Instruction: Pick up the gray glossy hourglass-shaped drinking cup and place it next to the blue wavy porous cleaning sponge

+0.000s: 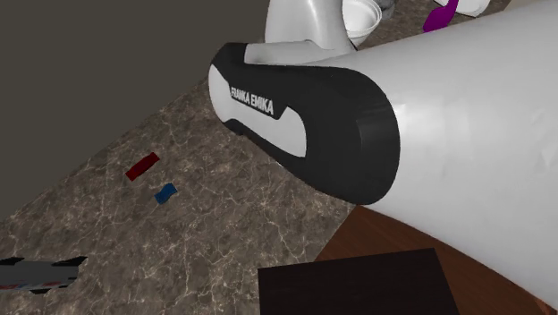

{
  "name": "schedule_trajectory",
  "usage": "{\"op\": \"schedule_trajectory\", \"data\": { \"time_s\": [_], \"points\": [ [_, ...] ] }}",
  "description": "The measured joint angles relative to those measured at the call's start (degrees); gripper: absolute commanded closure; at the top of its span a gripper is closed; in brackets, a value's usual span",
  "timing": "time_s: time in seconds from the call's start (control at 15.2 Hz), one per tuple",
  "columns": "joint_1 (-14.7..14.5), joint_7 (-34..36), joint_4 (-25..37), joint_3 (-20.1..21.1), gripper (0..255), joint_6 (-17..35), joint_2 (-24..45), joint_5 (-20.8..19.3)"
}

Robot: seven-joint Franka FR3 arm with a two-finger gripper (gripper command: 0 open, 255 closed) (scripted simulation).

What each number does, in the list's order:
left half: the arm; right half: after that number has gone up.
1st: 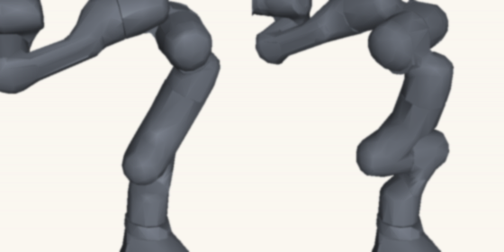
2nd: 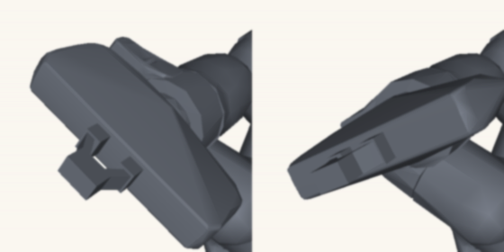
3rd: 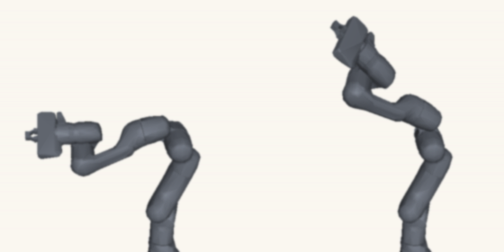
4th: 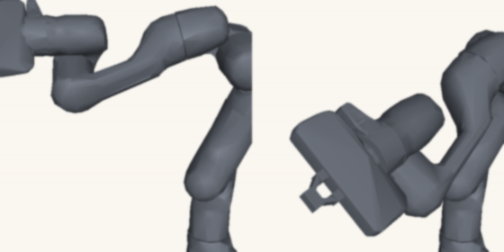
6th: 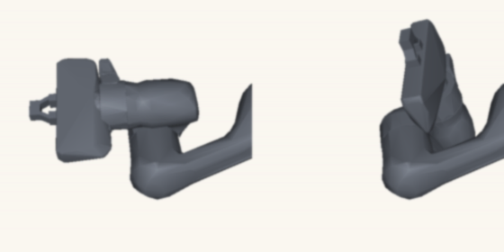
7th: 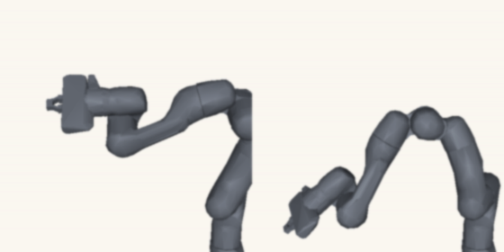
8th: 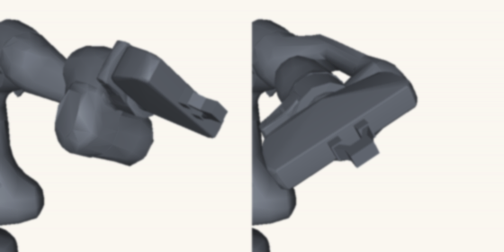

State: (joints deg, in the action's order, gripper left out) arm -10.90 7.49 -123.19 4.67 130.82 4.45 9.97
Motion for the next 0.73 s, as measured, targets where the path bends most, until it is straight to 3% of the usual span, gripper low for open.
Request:
{"op": "schedule_trajectory", "data": {
  "time_s": [0.33, 0.73],
  "points": [
    [-3.9, 7.4, -1.7, 3.3, 255, 1.4, -1.3, -0.6],
    [-8.2, 16.2, 0.7, 6.8, 255, 2.4, 1.1, -2.3]
  ]
}}
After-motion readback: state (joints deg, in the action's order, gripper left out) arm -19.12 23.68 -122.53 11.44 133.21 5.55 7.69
